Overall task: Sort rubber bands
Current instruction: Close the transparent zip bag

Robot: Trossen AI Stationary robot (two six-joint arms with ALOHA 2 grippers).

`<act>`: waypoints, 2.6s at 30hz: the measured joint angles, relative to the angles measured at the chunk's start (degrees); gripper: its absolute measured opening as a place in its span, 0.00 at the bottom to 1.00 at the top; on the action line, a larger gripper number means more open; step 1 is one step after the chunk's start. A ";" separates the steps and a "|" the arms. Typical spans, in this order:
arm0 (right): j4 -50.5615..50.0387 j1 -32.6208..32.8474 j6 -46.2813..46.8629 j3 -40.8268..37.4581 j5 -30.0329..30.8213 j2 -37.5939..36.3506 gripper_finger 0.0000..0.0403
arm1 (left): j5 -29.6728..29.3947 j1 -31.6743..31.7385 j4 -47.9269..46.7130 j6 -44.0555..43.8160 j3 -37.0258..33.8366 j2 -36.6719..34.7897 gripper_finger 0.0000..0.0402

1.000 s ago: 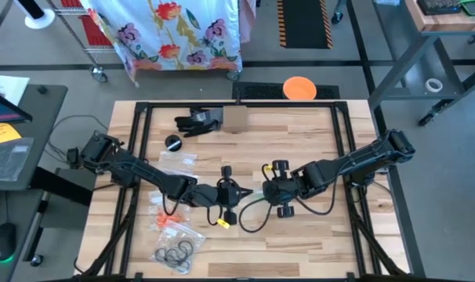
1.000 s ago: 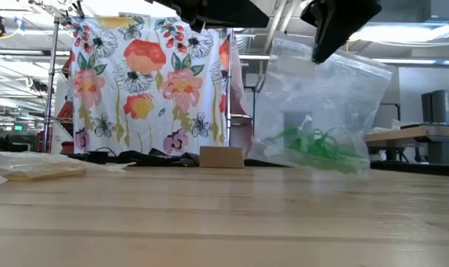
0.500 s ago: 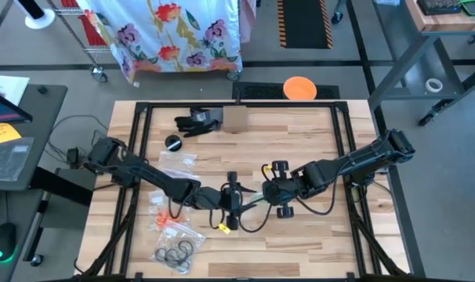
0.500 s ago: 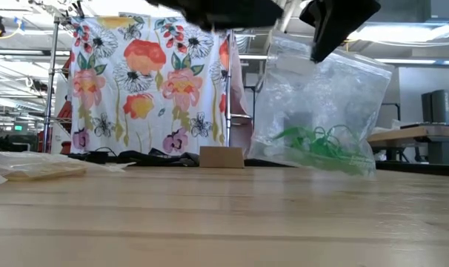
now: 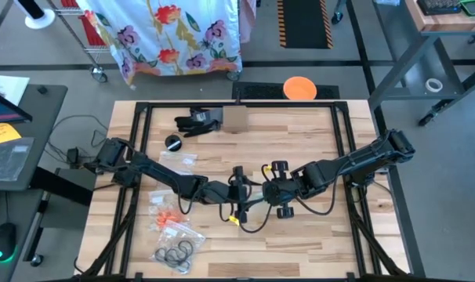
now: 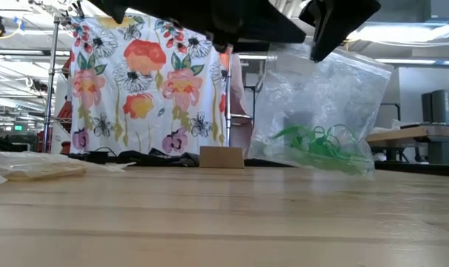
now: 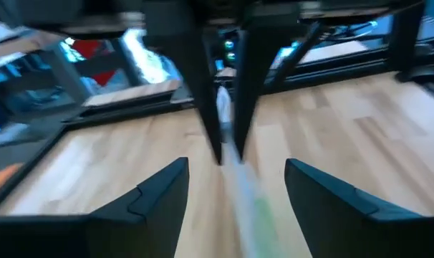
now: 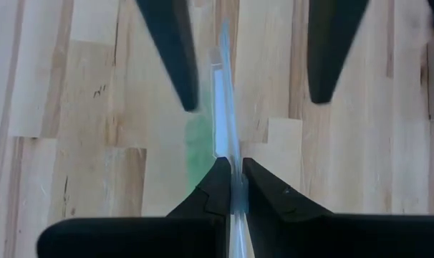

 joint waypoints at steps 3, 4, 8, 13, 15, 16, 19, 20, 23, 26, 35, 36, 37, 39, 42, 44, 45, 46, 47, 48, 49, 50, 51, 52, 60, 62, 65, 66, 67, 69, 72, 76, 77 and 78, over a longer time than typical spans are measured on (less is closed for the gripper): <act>0.12 0.00 0.00 0.00 0.00 0.00 0.05 | 0.84 0.58 -1.26 -1.40 0.03 0.00 0.56; 0.13 0.00 0.00 0.00 0.00 0.00 0.05 | 0.79 0.67 -1.27 -1.54 0.03 0.00 0.55; 0.28 0.00 0.00 0.00 0.00 0.00 0.05 | 0.70 0.65 -1.51 -1.66 0.03 0.00 0.47; 0.34 0.00 -0.01 0.00 0.00 0.00 0.05 | 0.55 1.09 -1.89 -4.38 0.03 0.00 0.22; 0.33 0.00 0.00 0.00 0.00 0.00 0.05 | 0.45 1.32 -2.09 -4.57 0.03 0.00 0.07; 0.34 0.00 0.00 0.00 0.00 0.00 0.05 | 0.45 1.35 -2.07 -4.71 0.03 0.00 0.04; 0.33 -0.02 0.00 0.00 0.00 0.00 0.05 | 0.47 1.30 -2.07 -4.70 0.03 0.00 0.02; 0.30 -0.02 0.00 0.00 0.00 0.00 0.05 | 0.47 1.27 -2.04 -4.47 0.03 0.00 0.01; -0.03 -0.02 0.39 0.02 0.02 0.00 0.05 | 0.41 0.92 -1.96 -3.66 0.03 0.00 0.00; -0.74 -0.02 0.99 0.07 0.03 0.00 0.05 | 0.32 0.39 -1.91 -2.89 0.03 0.00 0.00; -1.88 -0.02 2.08 0.15 0.28 0.00 0.05 | -2.40 -0.50 -1.60 -1.25 0.03 -0.34 0.00; -1.97 -0.02 2.08 0.15 0.28 0.00 0.05 | -2.42 -0.60 -1.50 -1.21 0.03 -0.42 0.00; -2.11 -0.02 2.08 0.17 0.28 0.00 0.05 | -2.44 -0.69 -1.47 -1.19 0.03 -0.49 0.00; -2.21 -0.02 2.11 0.17 0.26 0.00 0.05 | -2.49 -0.89 -2.29 -1.02 0.03 -1.04 0.00; -2.46 -0.02 2.15 0.17 0.23 -0.04 0.05 | -2.47 -0.93 -2.29 -1.10 0.03 -1.25 0.00; -2.51 -0.02 2.10 0.11 0.22 -0.02 0.05 | -1.92 -0.90 -2.44 -1.18 0.03 -1.25 0.00; -2.47 -0.02 2.10 0.11 0.18 -0.02 0.05 | -1.61 -0.92 -2.42 -1.49 0.03 -1.17 0.00; -2.45 -0.02 2.08 0.11 0.05 -0.02 0.05 | -1.47 -0.93 -2.35 -1.84 0.03 -1.11 0.00; -2.39 -0.02 2.08 0.10 0.04 -0.02 0.05 | -1.53 -0.87 -2.39 -1.99 0.03 -1.07 0.00; -2.34 0.00 2.08 0.03 0.03 -0.01 0.05 | -1.55 -0.75 -2.47 -2.13 0.03 -1.07 0.01; -2.52 0.00 2.07 0.02 -0.04 0.00 0.05 | -1.49 -0.64 -2.50 -2.09 0.03 -1.07 0.02; -3.03 0.00 2.05 -0.07 -0.05 0.00 0.05 | -1.38 -0.60 -2.50 -1.60 0.03 -1.07 0.04; -3.03 0.00 2.05 -0.07 -0.11 0.00 0.05 | -1.29 -0.60 -2.46 -0.94 0.03 -1.07 0.06; -2.75 0.00 2.05 -0.07 -0.11 0.02 0.05 | -1.06 -0.60 -2.44 -0.10 0.03 -1.07 0.09; -2.08 -0.07 1.99 -0.07 -0.11 0.04 0.05 | -0.86 -0.21 -0.16 0.94 0.03 -1.07 0.33; -2.08 -0.07 1.99 -0.07 -0.11 0.04 0.05 | -0.83 -0.01 -0.18 0.83 0.03 -1.07 0.36; -2.01 -0.07 1.99 -0.07 -0.11 0.04 0.05 | 0.06 0.40 -0.47 -0.04 0.03 -1.07 0.37; -1.99 -0.07 1.97 -0.07 -0.11 0.04 0.05 | 0.86 0.54 -0.65 -0.52 0.03 -1.07 0.37; -1.97 -0.07 1.99 -0.07 -0.10 0.04 0.05 | 1.29 0.63 -0.82 -0.96 0.03 -1.07 0.37; -1.92 -0.07 1.99 -0.07 -0.09 0.04 0.05 | 2.35 0.91 -0.86 -1.24 0.03 -1.07 0.37; -1.85 -0.07 1.98 -0.07 -0.09 0.04 0.05 | 2.63 0.95 -0.91 -1.27 0.03 -1.05 0.36; -1.82 -0.07 1.97 -0.05 -0.09 0.04 0.05 | 2.38 0.95 -0.95 -0.46 0.03 -1.05 0.25; -1.82 -0.07 1.96 -0.04 -0.07 0.04 0.05 | 2.19 0.95 -1.01 -0.25 0.03 -1.05 0.19; -1.82 -0.07 1.97 -0.04 -0.07 0.04 0.05 | 2.11 0.95 -1.08 -0.23 0.03 -1.05 0.14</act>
